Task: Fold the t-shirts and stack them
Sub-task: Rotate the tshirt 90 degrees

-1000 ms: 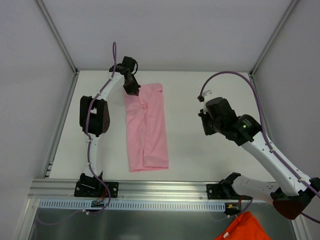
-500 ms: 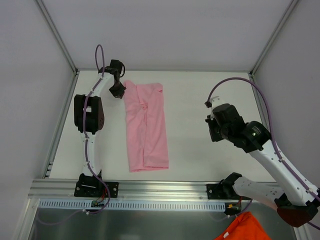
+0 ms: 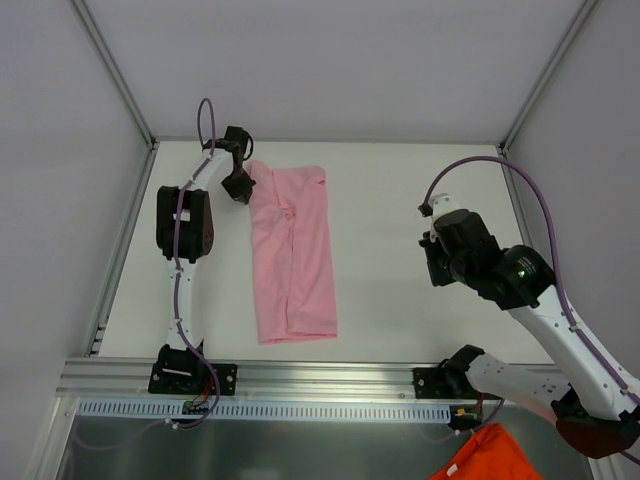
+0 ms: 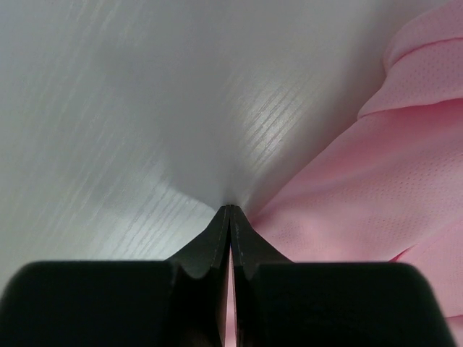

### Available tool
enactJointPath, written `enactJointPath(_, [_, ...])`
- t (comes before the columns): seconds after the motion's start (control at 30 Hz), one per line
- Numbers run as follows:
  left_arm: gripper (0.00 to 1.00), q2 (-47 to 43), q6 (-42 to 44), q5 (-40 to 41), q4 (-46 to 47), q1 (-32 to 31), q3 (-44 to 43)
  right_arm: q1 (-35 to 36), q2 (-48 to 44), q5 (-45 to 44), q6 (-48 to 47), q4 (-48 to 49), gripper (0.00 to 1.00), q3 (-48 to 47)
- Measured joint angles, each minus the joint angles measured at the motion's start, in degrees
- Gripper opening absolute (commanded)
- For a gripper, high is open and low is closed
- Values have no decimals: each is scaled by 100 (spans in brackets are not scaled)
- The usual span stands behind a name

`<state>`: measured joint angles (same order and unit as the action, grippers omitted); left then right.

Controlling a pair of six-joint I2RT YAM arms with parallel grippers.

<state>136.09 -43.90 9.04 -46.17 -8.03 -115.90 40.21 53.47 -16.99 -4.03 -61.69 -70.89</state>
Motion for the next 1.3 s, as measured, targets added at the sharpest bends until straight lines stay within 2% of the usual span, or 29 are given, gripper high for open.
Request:
enactJointPath(0.37, [0, 105, 260, -890, 439, -17, -76, 0, 66, -11, -7, -39, 1, 11])
enactJointPath(0.87, [0, 400, 734, -2186, 1043, -407, -291, 0, 122, -9, -63, -24, 1, 55])
enactJointPath(1.07, [0, 424, 815, -2284, 1086, -553, -308, 0, 122, 61, -68, 15, 1, 181])
enactJointPath(1.1, [5, 424, 826, -2245, 1075, -553, -317, 0, 125, 103, -63, 24, 1, 201])
enactJointPath(1.2, [6, 417, 885, -2114, 1021, -564, -339, 0, 114, 210, -17, 168, 1, 376])
enactJointPath(1.23, [11, 402, 898, -2050, 999, -555, -343, 0, 114, 251, 7, 208, 1, 459])
enactJointPath(1.3, [15, 358, 935, -1915, 944, -503, -343, 0, 90, 308, 81, 348, 1, 693])
